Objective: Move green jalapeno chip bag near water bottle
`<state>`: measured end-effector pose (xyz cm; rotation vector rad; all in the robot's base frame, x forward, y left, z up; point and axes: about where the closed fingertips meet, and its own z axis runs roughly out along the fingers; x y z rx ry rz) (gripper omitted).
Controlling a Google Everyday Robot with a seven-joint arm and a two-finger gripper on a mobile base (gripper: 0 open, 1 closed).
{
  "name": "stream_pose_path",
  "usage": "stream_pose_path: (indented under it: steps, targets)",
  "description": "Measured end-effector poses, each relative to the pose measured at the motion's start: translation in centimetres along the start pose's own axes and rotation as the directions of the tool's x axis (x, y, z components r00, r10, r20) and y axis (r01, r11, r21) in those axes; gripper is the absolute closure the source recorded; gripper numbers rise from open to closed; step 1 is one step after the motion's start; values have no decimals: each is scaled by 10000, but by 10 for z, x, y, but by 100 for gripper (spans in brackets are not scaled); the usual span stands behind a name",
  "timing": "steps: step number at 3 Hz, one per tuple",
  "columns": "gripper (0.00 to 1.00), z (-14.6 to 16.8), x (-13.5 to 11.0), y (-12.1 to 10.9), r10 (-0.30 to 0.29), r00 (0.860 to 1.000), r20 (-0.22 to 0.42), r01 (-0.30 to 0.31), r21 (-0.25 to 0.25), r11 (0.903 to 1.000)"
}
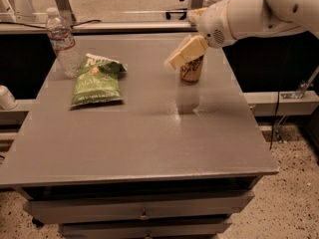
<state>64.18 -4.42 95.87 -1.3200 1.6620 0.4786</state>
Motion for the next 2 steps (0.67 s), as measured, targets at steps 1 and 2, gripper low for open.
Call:
stream_pose_path:
  steps: [1, 2]
  targets:
    - [0, -54, 16, 1, -302, 9980, 553, 291, 200, 9994]
    - [0, -54, 15, 1, -303, 9980, 553, 292, 198, 9994]
